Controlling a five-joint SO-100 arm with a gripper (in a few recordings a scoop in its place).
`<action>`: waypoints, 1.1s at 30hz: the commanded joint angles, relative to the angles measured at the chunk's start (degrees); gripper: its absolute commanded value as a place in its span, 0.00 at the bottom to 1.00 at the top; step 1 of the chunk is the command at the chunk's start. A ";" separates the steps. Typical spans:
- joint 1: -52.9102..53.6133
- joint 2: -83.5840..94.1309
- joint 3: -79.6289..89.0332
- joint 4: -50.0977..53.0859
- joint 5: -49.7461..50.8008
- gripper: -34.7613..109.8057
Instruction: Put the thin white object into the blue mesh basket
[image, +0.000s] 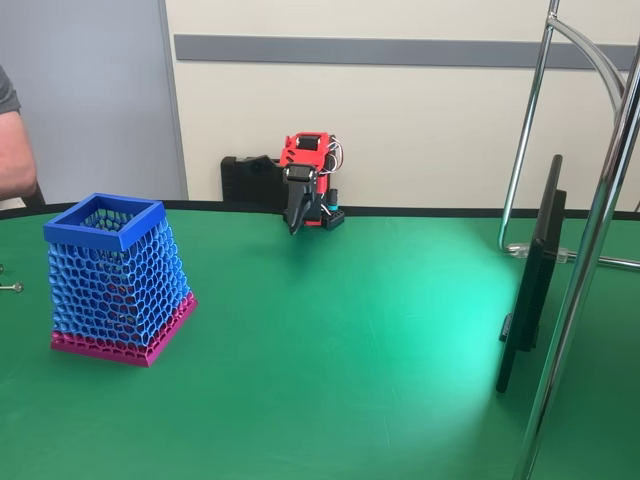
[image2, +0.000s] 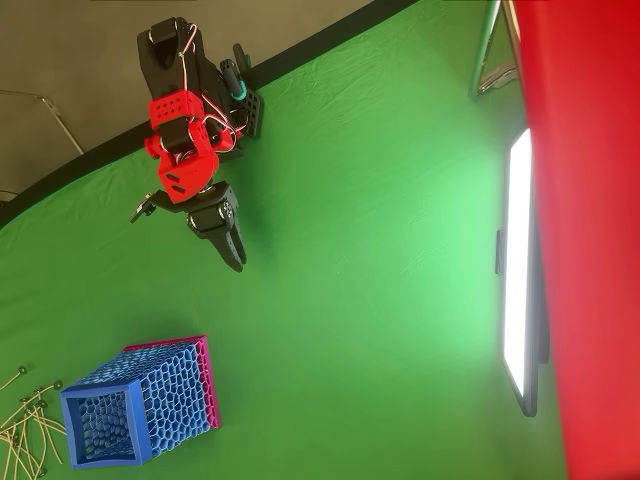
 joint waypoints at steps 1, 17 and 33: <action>-0.35 1.32 0.44 2.81 0.44 0.33; -0.26 1.41 0.44 4.13 0.70 0.25; -0.35 1.41 0.44 4.31 2.81 0.24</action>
